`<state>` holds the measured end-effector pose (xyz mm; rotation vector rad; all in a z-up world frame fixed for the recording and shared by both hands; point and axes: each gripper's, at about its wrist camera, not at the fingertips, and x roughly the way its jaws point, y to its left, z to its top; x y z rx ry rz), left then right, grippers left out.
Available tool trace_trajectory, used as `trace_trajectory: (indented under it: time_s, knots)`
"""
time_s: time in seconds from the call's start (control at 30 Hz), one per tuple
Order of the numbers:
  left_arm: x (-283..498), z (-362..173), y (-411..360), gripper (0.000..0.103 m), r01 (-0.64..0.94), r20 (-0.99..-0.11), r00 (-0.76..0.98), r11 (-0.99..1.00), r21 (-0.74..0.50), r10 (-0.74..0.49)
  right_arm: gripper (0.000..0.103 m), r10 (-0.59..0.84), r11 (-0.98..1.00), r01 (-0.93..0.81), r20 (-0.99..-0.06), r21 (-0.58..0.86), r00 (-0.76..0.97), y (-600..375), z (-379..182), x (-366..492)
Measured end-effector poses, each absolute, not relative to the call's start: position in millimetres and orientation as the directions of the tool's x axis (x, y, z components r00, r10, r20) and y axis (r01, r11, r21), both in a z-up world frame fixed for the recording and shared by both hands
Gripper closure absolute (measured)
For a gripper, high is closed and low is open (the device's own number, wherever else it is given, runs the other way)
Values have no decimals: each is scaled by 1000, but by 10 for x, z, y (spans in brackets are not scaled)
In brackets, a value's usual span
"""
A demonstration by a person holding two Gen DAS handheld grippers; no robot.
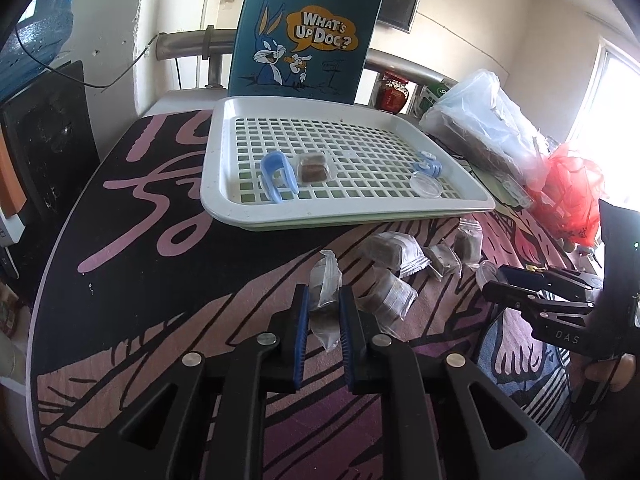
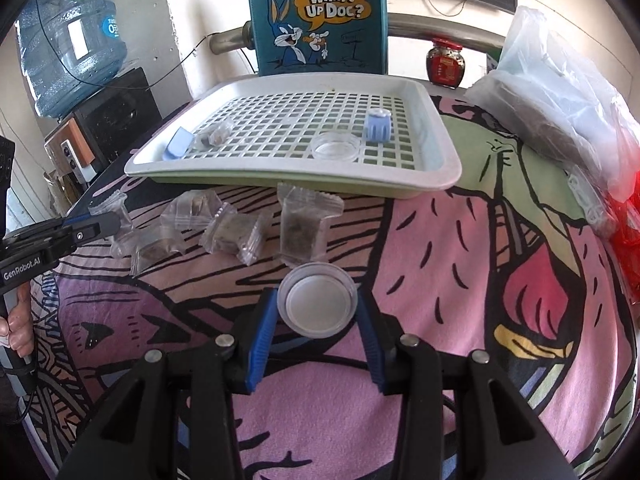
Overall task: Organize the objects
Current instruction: 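Lift the clear dish with the right gripper while the left lifts the snack bag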
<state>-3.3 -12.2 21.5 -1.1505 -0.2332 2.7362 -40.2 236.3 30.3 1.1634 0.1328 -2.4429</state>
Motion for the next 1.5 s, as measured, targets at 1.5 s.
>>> trace_trajectory:
  time_s: [1.5]
  knots:
    - [-77,158,-84,90,-85,-706,-677,-975,-204,207,63,-317,-904,422,-767,66,-558,2301,295,-383]
